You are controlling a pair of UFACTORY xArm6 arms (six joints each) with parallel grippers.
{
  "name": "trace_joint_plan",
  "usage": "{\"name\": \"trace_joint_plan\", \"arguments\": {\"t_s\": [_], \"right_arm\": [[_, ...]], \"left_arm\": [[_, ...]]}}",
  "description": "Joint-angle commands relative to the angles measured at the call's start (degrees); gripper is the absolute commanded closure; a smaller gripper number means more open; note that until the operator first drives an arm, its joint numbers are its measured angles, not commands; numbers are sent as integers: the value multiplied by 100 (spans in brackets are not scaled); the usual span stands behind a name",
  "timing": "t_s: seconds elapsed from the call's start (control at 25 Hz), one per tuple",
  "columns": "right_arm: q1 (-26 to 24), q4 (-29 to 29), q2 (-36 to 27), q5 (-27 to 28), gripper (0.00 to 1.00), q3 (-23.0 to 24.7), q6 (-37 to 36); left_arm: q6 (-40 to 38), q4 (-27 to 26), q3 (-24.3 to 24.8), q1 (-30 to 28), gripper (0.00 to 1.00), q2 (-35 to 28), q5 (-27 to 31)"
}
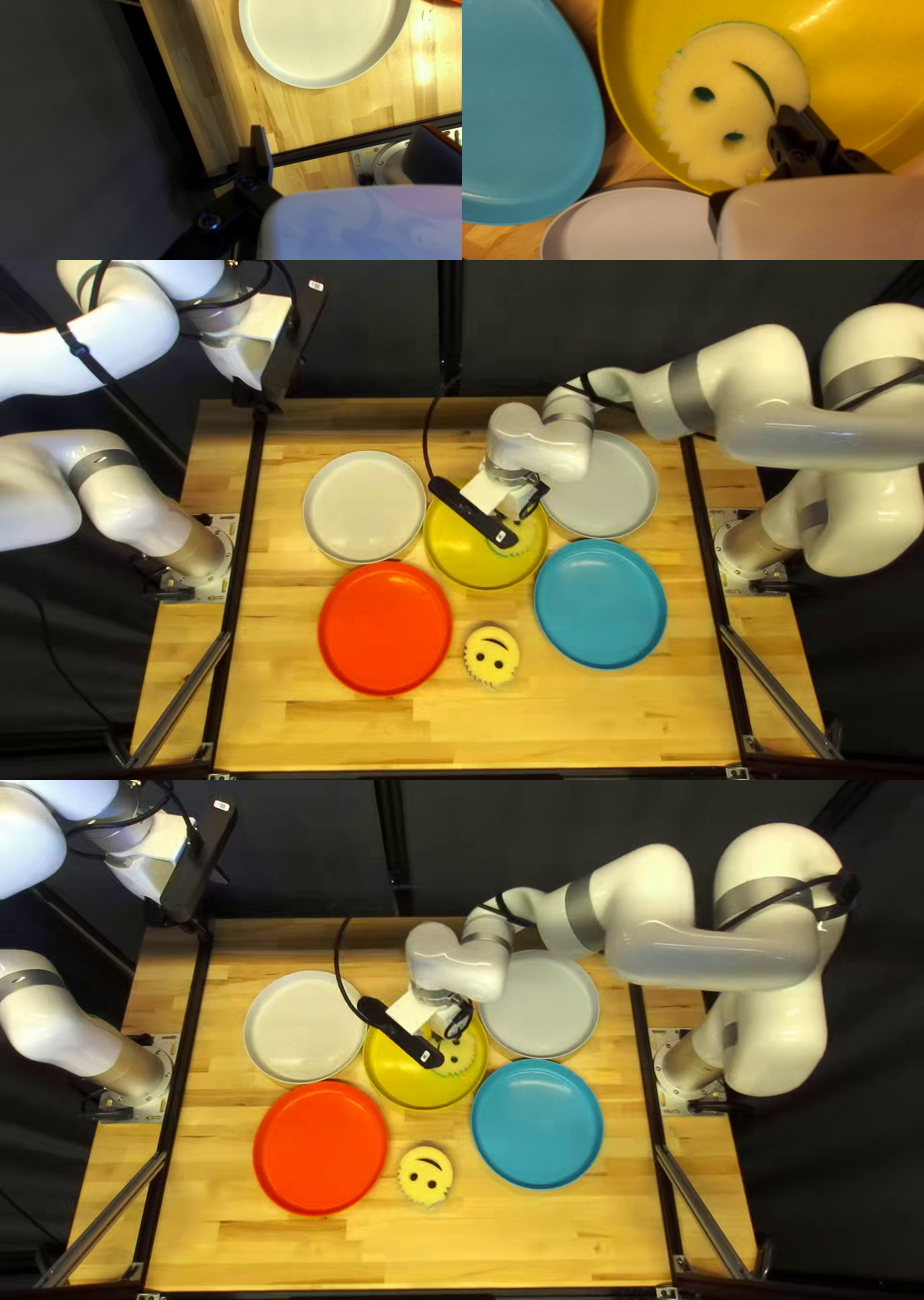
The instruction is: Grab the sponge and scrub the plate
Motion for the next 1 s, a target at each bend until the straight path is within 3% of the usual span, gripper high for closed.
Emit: {"name": "trace_joint_plan", "arguments": {"t_s": [0.04,0.32,0.76,1.0], "right_arm": [[-176,136,317,411,100,-590,-102],[-19,253,523,747,100,-1007,103],[737,160,315,407,100,-537,635],[509,223,672,606,100,-1050,502]], "left_arm": [[0,0,0,0,0,0,0],[0,0,0,0,0,0,0],[0,0,0,0,0,0,0],[0,0,0,0,0,0,0]]}}
